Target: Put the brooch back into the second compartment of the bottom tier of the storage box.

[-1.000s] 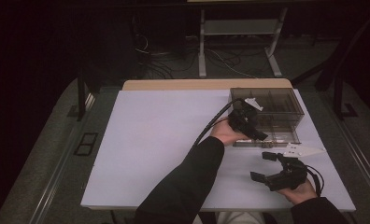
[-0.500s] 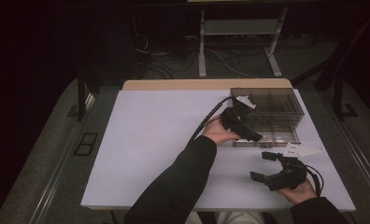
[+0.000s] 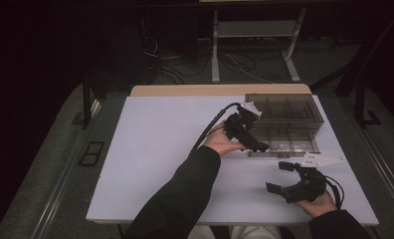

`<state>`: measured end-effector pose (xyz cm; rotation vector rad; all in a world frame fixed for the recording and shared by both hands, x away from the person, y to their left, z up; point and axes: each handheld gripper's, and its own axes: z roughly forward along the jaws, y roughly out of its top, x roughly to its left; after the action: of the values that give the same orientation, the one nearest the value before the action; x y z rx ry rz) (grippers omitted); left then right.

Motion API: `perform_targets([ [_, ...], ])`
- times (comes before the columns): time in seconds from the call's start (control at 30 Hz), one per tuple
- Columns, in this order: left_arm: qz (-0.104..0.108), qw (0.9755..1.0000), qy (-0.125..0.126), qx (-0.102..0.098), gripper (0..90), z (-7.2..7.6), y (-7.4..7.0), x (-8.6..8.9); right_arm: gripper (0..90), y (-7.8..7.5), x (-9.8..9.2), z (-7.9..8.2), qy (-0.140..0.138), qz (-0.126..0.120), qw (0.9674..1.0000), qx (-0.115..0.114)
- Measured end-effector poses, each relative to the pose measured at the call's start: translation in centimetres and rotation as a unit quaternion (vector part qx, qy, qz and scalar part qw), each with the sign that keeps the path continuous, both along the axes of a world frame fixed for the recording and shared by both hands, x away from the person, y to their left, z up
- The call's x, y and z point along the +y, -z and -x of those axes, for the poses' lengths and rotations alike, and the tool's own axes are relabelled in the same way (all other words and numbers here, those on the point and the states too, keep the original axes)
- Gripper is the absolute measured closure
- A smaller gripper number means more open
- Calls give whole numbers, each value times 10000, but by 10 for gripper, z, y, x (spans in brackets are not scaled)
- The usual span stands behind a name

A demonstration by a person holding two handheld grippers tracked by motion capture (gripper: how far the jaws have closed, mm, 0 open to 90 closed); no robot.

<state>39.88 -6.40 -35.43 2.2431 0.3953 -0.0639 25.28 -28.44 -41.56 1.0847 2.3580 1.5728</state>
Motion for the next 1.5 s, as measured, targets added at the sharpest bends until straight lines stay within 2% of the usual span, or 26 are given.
perform_targets([
  [0.3, 132, 9997, -223, -51, 0, 7, -4, 24, 2, 0, 0, 0, 7, 7, 10000, 12],
  [0.97, 254, 9986, -396, -260, 0, 26, -4, 70, 2, 1, 2, -1, 28, 41, 10000, 27],
  [1.5, 414, 9962, -744, -205, 0, 44, 8, 109, 2, 1, 1, 0, 35, 34, 10000, 18],
])
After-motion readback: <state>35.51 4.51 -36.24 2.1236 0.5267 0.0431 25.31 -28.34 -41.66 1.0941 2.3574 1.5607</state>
